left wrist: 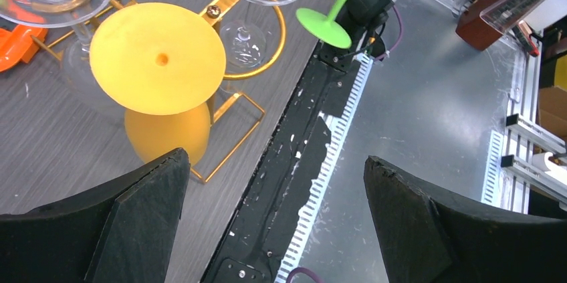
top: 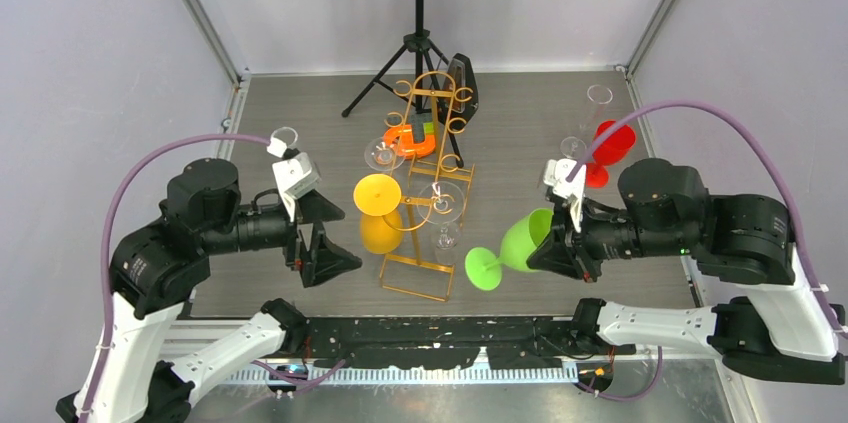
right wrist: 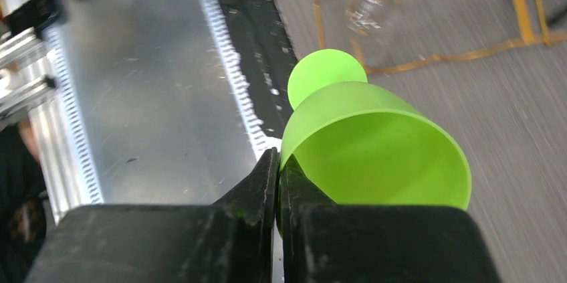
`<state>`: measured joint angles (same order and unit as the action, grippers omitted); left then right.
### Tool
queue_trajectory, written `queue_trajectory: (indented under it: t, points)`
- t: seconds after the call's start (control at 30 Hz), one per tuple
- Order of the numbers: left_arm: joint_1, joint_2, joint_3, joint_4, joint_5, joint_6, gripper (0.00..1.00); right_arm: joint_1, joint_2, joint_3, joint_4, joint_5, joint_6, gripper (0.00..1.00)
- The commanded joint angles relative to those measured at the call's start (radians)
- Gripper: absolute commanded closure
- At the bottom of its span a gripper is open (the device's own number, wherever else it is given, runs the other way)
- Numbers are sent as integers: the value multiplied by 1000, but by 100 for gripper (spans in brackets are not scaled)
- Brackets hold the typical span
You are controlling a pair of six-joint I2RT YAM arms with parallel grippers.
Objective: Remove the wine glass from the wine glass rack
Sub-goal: Place the wine glass at the center of the board.
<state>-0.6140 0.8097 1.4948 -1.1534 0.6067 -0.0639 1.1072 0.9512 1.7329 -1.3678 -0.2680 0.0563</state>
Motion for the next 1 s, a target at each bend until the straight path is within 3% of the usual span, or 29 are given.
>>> queue_trajectory:
  t: [0.0,0.13,0.67,0.83,0.97]
  points:
    - [-1,-16,-14,95,-49,-41,0,4,11,-40,-54,361,171,94]
    - [-2,-29,-17,154,-68,-80,0,-69,29,-105,-52,476,224,95]
    - [-1,-18,-58,174,-122,-115,1,-717,143,-361,246,216,44,95]
    - [-2,-27,-77,184,-129,-121,0,-861,195,-420,316,214,37,94]
    - [-2,-19,-88,191,-106,-130,0,-924,241,-449,356,311,30,95]
